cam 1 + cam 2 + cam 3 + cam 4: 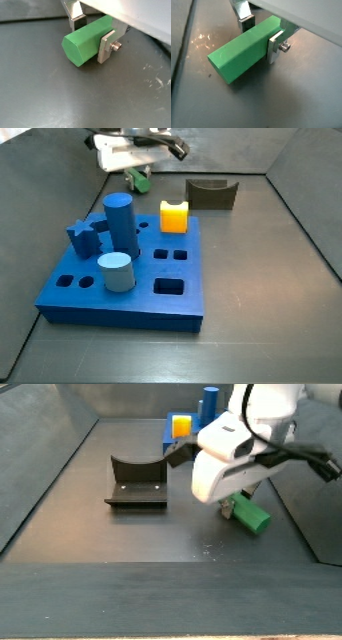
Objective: Pick up the hexagon object. Move up. Place the hexagon object on the fixture. Regrasp the hexagon object. Move to above the board. Insert the hexagon object.
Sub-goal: Move up, then place the hexagon object on the fixture.
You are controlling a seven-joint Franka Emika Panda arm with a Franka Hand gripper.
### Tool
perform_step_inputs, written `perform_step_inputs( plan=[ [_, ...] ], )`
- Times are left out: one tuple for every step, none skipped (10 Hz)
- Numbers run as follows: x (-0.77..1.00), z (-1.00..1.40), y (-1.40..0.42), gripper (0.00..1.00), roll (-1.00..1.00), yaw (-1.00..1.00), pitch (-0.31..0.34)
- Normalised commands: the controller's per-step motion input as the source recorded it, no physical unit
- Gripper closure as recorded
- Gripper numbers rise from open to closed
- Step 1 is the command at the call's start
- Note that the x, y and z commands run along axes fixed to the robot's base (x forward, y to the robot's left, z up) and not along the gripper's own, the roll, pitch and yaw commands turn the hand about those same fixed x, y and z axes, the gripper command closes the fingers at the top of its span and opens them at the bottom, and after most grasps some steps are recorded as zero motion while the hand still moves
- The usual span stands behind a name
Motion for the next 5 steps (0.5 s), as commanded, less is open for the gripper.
perform_step_inputs(
  plan=[
    [-0.01,0.59,-0.03,1.0,0.0,0.02,0.057],
    [-0.01,0.5,-0.03,1.0,0.0,0.02,0.063],
    [-0.01,0.32,-0.01,1.0,0.02,0.01,0.064],
    [-0.02,0.17,0.0,1.0,0.03,0.01,0.062],
    [0.0,1.0,0.0,1.0,0.0,0.0,0.0]
  ],
)
